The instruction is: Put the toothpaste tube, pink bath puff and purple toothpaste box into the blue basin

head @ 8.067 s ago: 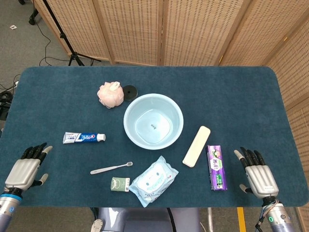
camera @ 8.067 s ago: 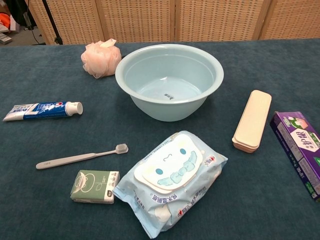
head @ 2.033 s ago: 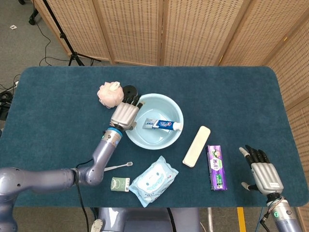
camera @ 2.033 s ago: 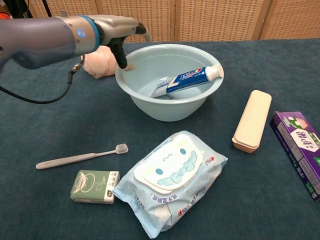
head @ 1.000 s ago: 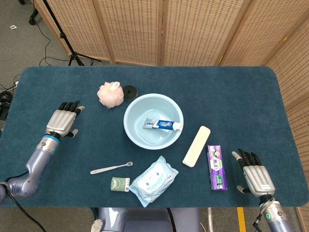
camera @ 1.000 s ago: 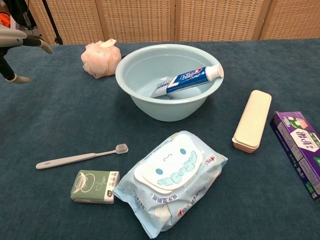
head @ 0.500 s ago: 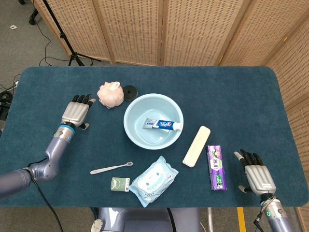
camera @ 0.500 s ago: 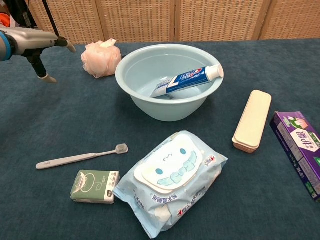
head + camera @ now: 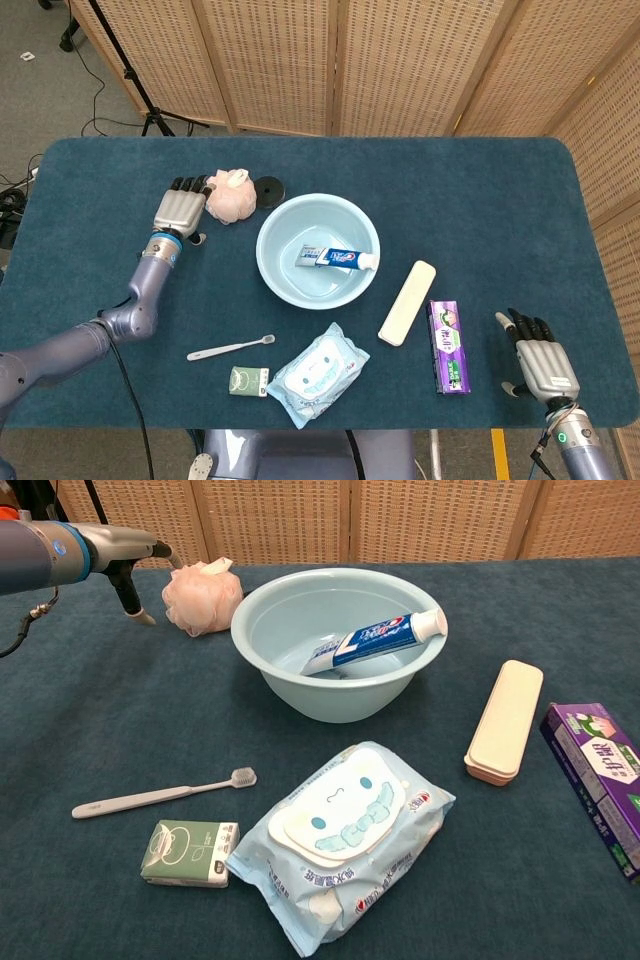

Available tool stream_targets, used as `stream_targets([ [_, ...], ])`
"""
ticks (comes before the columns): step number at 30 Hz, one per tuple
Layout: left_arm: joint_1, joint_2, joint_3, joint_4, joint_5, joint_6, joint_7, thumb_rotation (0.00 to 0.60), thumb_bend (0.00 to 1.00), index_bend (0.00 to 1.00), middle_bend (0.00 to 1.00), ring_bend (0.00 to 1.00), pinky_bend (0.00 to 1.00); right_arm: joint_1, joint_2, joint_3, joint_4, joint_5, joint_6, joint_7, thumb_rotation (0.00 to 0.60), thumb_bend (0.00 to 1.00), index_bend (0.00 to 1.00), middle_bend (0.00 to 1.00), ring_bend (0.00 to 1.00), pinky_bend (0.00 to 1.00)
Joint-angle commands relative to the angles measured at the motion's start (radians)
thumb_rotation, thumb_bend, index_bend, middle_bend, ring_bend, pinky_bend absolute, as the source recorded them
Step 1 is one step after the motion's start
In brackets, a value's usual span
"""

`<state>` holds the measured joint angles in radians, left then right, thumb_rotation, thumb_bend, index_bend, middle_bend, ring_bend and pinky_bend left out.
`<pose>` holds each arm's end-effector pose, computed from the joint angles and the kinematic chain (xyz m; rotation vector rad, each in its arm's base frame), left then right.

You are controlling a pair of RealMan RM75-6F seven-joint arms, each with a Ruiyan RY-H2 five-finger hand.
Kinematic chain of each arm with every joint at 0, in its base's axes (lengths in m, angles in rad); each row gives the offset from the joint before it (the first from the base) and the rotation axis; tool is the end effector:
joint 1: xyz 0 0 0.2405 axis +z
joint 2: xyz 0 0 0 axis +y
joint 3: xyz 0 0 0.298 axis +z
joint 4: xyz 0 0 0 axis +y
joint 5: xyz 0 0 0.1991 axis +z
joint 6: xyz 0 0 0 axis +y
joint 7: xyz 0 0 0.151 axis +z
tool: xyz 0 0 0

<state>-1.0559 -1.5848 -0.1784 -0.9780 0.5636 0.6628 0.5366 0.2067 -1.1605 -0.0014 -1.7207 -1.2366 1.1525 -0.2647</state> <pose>-0.1884 0.5114 0.0253 -1.6959 -0.9083 -0.5395 -0.3493 -0.2060 0.1192 1.5562 -1.1451 0.5575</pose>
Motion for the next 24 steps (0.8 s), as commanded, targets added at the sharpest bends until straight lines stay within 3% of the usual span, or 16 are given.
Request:
stream_targets([
  [1, -0.031, -0.055, -0.013, 0.094, -0.029, -0.041, 0.006, 0.600, 0.22, 0.00, 0.00, 0.00, 0.00, 0.001, 0.000, 0.002, 0.004, 0.004, -0.002, 0.003, 0.600, 0.16, 0.02, 0.00, 0.00, 0.00],
  [12, -0.093, -0.205, -0.040, 0.386, -0.040, -0.162, -0.007, 0.600, 0.22, 0.00, 0.00, 0.00, 0.00, 0.000, 0.006, 0.007, 0.018, 0.020, -0.004, 0.021, 0.600, 0.16, 0.02, 0.00, 0.00, 0.00],
  [24, -0.137, -0.363, -0.066, 0.635, 0.034, -0.248, -0.034, 0.600, 0.23, 0.00, 0.00, 0.00, 0.00, -0.001, 0.010, 0.011, 0.023, 0.028, -0.003, 0.032, 0.600, 0.16, 0.02, 0.00, 0.00, 0.00],
])
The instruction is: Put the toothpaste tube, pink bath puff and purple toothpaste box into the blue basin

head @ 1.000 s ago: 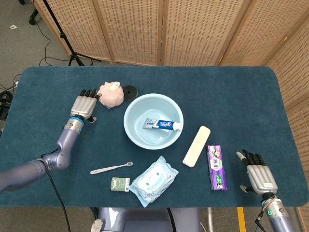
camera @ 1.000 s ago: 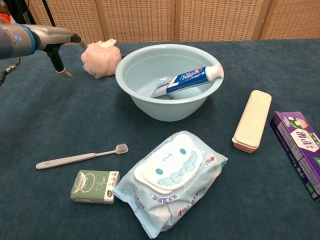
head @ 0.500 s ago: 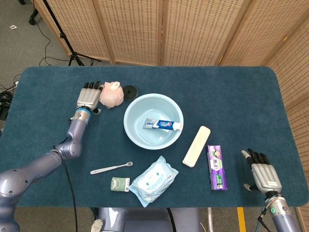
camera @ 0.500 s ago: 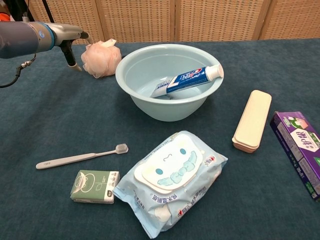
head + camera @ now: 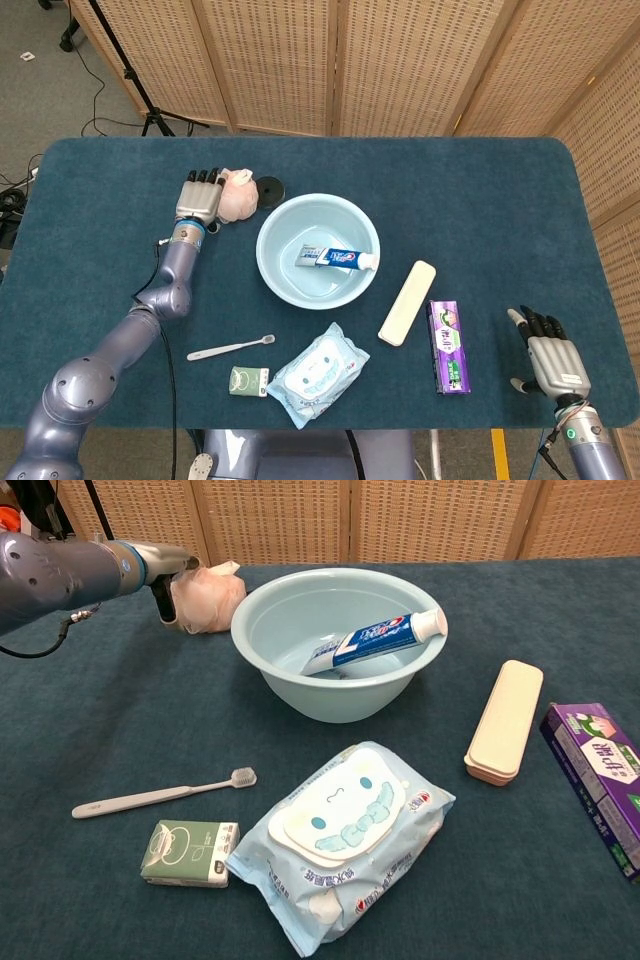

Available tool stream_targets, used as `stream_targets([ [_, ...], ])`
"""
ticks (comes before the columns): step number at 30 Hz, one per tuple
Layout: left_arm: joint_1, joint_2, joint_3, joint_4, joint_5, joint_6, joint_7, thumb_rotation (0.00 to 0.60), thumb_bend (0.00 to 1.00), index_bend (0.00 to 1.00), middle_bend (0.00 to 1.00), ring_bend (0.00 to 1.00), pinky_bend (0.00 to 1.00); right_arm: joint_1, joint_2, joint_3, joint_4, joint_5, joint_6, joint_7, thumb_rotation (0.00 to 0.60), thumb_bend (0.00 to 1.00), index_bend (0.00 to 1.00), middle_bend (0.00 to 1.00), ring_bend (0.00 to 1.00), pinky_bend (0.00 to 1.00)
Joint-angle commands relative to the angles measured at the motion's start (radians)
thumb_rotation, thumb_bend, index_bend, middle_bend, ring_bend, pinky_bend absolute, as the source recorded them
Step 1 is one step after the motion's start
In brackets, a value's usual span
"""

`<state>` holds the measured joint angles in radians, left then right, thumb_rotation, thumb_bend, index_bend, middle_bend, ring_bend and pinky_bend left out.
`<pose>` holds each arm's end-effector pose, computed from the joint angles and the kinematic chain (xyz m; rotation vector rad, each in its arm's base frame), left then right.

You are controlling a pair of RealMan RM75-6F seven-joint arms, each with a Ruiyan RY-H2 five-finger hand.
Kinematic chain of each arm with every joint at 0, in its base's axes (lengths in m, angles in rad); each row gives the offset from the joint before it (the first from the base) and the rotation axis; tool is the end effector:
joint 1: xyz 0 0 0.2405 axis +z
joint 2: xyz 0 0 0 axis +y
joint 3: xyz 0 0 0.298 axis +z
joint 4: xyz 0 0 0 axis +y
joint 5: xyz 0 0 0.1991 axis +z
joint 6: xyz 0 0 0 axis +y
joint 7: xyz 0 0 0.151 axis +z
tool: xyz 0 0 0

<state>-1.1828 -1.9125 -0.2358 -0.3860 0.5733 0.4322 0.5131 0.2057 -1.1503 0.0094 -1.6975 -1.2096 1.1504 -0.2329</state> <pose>-0.1683 0.5476 -0.0337 -1.6656 -0.8999 -0.4737 -0.3585 -0.2091 0.1278 1.5100 -1.1564 0.5504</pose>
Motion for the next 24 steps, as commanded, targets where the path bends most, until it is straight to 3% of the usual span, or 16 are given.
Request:
stream_targets([
  [1, -0.010, -0.043, -0.010, 0.054, 0.029, -0.019, -0.013, 0.600, 0.23, 0.00, 0.00, 0.00, 0.00, 0.000, 0.000, 0.000, 0.000, 0.002, -0.001, -0.001, 0.600, 0.16, 0.02, 0.00, 0.00, 0.00],
  [7, -0.016, -0.102, -0.028, 0.142, 0.076, -0.018, -0.034, 0.600, 0.25, 0.00, 0.00, 0.00, 0.01, 0.001, 0.001, 0.000, -0.001, 0.007, -0.004, -0.002, 0.600, 0.16, 0.02, 0.00, 0.00, 0.00],
  [10, -0.018, -0.126, -0.041, 0.177, 0.098, 0.009, -0.050, 0.600, 0.31, 0.15, 0.00, 0.00, 0.10, 0.001, 0.002, 0.001, 0.000, 0.008, -0.003, -0.002, 0.600, 0.16, 0.02, 0.00, 0.00, 0.00],
  [12, -0.020, -0.139, -0.049, 0.189, 0.110, 0.039, -0.066, 0.600, 0.35, 0.31, 0.03, 0.02, 0.16, 0.001, 0.001, 0.000, 0.000, 0.010, -0.004, -0.002, 0.600, 0.16, 0.02, 0.00, 0.00, 0.00],
  [14, -0.016, -0.154, -0.049, 0.203, 0.135, 0.079, -0.083, 0.600, 0.37, 0.38, 0.07, 0.07, 0.20, 0.002, 0.001, 0.000, 0.001, 0.011, -0.006, -0.002, 0.600, 0.16, 0.02, 0.00, 0.00, 0.00],
  [24, 0.010, -0.186, -0.052, 0.244, 0.257, 0.122, -0.129, 0.600, 0.41, 0.61, 0.30, 0.28, 0.34, 0.000, 0.007, -0.002, -0.010, 0.003, 0.000, -0.001, 0.600, 0.16, 0.02, 0.00, 0.00, 0.00],
])
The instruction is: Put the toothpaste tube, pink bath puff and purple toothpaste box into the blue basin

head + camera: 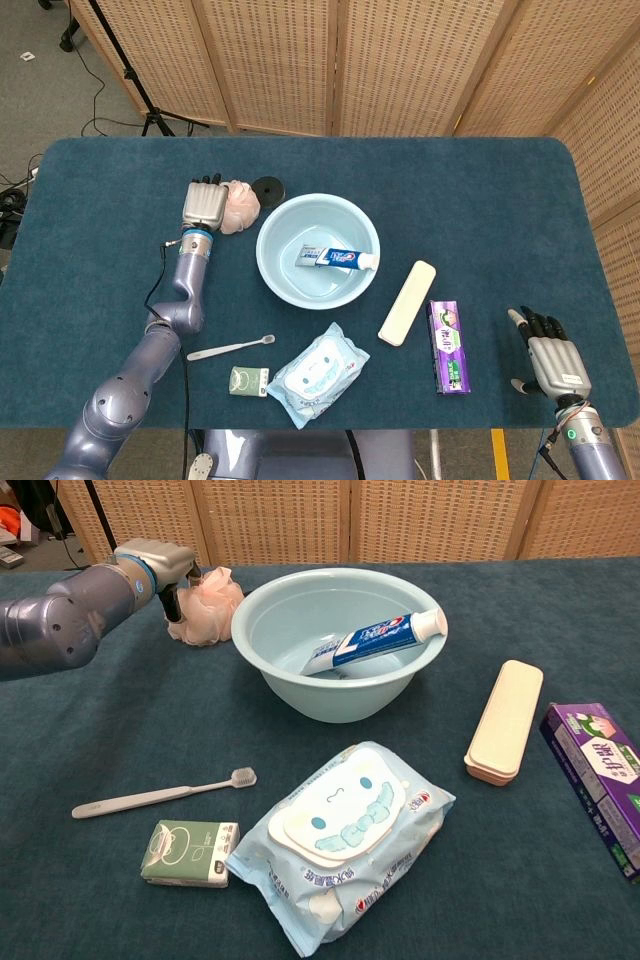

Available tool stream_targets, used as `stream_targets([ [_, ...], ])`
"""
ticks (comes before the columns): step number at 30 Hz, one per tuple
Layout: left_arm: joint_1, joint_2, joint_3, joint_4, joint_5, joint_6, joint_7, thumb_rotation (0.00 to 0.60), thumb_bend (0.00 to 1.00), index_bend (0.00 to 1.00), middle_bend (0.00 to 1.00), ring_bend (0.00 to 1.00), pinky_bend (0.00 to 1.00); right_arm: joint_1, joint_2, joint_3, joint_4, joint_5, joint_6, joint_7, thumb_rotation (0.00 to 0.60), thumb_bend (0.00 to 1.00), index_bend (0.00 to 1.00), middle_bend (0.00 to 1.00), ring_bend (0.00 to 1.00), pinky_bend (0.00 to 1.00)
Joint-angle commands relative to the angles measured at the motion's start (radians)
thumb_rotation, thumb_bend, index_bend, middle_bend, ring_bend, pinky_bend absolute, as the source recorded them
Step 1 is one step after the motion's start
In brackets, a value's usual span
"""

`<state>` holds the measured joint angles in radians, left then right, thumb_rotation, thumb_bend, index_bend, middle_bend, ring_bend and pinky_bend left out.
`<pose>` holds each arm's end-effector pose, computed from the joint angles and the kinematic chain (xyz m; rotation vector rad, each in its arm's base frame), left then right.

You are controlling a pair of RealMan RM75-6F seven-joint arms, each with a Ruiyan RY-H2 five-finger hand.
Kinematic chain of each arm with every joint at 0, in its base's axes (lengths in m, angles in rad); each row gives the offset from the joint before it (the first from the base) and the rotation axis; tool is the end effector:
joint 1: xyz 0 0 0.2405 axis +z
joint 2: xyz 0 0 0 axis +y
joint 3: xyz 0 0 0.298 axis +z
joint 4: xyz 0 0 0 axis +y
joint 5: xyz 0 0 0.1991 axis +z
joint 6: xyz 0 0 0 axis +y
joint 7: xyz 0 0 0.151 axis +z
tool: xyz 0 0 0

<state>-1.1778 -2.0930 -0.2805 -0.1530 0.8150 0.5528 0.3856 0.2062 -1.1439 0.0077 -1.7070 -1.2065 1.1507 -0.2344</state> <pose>-0.1626 0.5343 -0.0568 -1.6027 -0.7443 -0.5201 -0.3575 -0.2085 0.1291 1.5093 -1.1600 0.5492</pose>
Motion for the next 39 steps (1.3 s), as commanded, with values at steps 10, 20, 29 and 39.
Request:
stream_targets([
  [10, 0.018, -0.002, -0.034, 0.014, 0.075, 0.042, -0.011, 0.600, 0.47, 0.85, 0.53, 0.49, 0.49, 0.000, 0.006, -0.002, -0.009, -0.009, 0.003, 0.004, 0.600, 0.16, 0.02, 0.00, 0.00, 0.00],
  [20, 0.039, 0.026, -0.052, -0.015, 0.132, 0.098, -0.047, 0.600, 0.49, 0.88, 0.57, 0.56, 0.53, -0.002, 0.013, -0.008, -0.032, -0.037, 0.015, 0.000, 0.600, 0.16, 0.02, 0.00, 0.00, 0.00],
  [29, 0.073, 0.092, -0.074, -0.089, 0.165, 0.183, -0.060, 0.600, 0.49, 0.89, 0.59, 0.58, 0.54, -0.011, 0.026, -0.018, -0.076, -0.081, 0.049, -0.016, 0.600, 0.16, 0.02, 0.00, 0.00, 0.00],
  [39, 0.139, 0.253, -0.116, -0.360, 0.173, 0.338, -0.027, 0.600, 0.49, 0.89, 0.59, 0.58, 0.54, -0.018, 0.039, -0.039, -0.133, -0.144, 0.072, -0.041, 0.600, 0.16, 0.02, 0.00, 0.00, 0.00],
])
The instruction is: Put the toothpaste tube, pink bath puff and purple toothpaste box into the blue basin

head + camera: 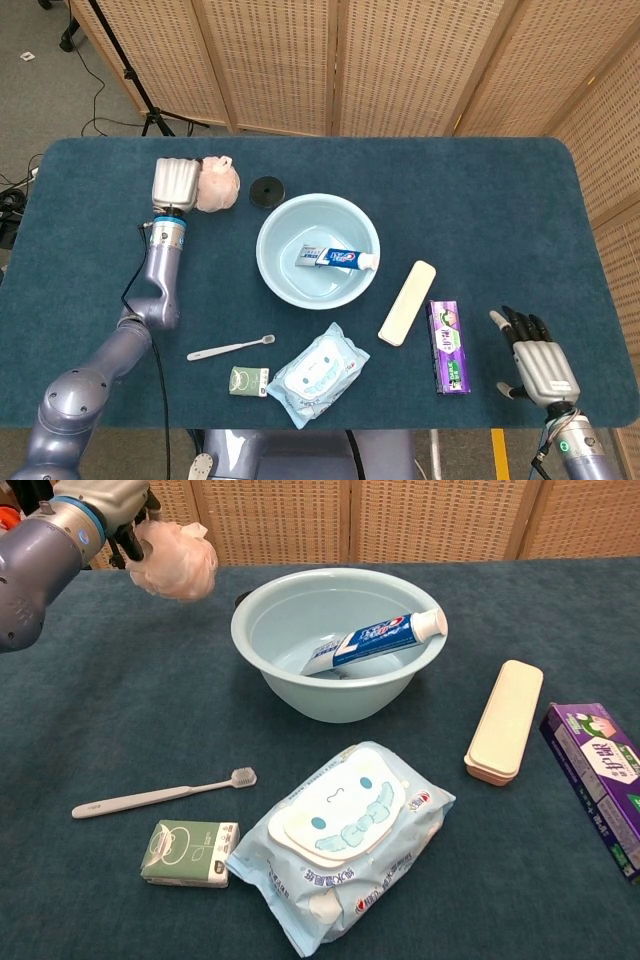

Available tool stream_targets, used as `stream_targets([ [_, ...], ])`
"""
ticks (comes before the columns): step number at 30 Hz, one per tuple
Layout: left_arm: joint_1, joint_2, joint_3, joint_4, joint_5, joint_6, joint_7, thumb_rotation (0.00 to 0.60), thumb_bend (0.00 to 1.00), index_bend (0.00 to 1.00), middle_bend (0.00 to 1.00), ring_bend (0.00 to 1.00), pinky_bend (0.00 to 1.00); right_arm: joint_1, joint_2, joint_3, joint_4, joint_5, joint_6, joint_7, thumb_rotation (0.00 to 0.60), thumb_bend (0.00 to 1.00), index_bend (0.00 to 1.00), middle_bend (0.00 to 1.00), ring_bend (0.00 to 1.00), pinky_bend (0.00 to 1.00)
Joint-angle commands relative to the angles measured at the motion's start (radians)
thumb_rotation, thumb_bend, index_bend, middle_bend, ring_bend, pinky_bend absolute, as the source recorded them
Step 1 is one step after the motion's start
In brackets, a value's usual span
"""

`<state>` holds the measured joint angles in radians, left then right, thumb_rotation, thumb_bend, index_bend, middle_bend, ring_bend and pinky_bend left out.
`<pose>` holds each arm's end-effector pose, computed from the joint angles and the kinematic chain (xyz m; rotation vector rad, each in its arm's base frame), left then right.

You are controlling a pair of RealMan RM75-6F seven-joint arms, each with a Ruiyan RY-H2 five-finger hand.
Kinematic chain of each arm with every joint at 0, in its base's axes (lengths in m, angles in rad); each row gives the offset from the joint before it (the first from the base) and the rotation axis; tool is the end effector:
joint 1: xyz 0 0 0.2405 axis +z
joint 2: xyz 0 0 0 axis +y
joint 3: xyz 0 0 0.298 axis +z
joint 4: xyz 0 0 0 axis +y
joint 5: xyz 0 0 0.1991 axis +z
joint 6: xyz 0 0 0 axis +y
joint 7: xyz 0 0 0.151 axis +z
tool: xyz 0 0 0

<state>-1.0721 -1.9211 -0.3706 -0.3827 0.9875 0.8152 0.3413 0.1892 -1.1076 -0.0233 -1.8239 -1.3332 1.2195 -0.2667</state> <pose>-0.1737 0.5408 0.0155 -1.4561 -0.6002 -0.7039 -0.3219 -0.1959 0.1323 1.5928 -1.1047 0.6470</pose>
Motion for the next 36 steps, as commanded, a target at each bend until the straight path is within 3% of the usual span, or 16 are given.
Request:
stream_targets([
  [1, 0.044, 0.109, -0.035, -0.189, -0.006, 0.092, 0.026, 0.600, 0.49, 0.89, 0.59, 0.58, 0.54, -0.002, 0.004, -0.010, -0.023, -0.024, 0.006, -0.012, 0.600, 0.16, 0.02, 0.00, 0.00, 0.00],
  [9, 0.133, 0.385, -0.109, -0.804, -0.102, 0.180, 0.150, 0.600, 0.50, 0.89, 0.59, 0.58, 0.54, -0.006, 0.006, -0.031, -0.056, -0.075, 0.013, -0.031, 0.600, 0.16, 0.02, 0.00, 0.00, 0.00],
  [17, 0.124, 0.441, -0.112, -1.120, -0.171, 0.265, 0.253, 0.600, 0.52, 0.89, 0.59, 0.58, 0.54, -0.017, 0.025, -0.048, -0.106, -0.123, 0.038, -0.060, 0.600, 0.16, 0.02, 0.00, 0.00, 0.00],
  [26, 0.073, 0.406, -0.090, -1.254, -0.217, 0.331, 0.340, 0.600, 0.52, 0.89, 0.59, 0.58, 0.54, -0.034, 0.057, -0.047, -0.125, -0.163, 0.079, -0.021, 0.600, 0.16, 0.02, 0.00, 0.00, 0.00],
  [36, 0.047, 0.333, -0.003, -1.289, -0.259, 0.352, 0.396, 0.600, 0.49, 0.89, 0.59, 0.58, 0.54, -0.042, 0.076, -0.043, -0.130, -0.183, 0.093, 0.010, 0.600, 0.16, 0.02, 0.00, 0.00, 0.00],
])
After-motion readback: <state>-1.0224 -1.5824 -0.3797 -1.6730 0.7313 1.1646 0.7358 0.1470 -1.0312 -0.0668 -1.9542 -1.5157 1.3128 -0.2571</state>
